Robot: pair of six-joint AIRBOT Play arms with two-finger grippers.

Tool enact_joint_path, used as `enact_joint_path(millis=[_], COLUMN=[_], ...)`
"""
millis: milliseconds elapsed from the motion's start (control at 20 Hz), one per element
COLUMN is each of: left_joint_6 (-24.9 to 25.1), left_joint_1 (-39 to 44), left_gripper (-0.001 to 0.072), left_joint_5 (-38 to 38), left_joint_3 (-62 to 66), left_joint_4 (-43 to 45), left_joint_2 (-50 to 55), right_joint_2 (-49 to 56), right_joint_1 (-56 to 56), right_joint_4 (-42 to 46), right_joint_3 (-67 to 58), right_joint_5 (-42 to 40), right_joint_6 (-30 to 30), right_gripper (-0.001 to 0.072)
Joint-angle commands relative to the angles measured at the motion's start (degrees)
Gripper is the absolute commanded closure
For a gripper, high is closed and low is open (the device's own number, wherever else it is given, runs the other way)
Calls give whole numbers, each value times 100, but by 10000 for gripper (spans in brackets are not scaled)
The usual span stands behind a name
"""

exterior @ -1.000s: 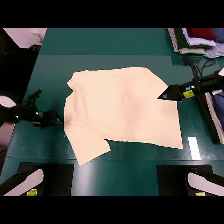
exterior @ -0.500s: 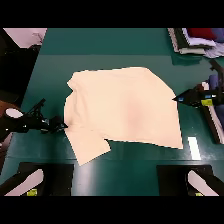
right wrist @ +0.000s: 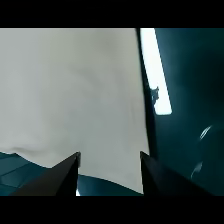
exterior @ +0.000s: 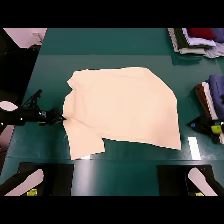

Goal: Fold the shirts.

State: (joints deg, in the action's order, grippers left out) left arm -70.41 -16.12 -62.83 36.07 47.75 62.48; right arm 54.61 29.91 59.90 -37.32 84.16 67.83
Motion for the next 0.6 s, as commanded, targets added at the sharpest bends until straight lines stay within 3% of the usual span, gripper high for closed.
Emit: enact_joint_path(millis=[0,450,550], left_joint_6=[39,98,101], left_joint_1=[-2,-4,-4], left_gripper=[683,683,683], left_joint_5=[-63,22,11], left_joint_3=[234,232,232], left_joint_4=[-24,-17,-17], left_joint_2=[-7,-4,-4], right_joint_2=[396,852,852], right_joint_1=[428,-514,-728], right_joint_4=[323,341,470], right_joint_3=[693,1027,1027], right_joint_5=[66,-407,-343], right_joint_6=[-37,129,179], right_gripper=[264,270,402])
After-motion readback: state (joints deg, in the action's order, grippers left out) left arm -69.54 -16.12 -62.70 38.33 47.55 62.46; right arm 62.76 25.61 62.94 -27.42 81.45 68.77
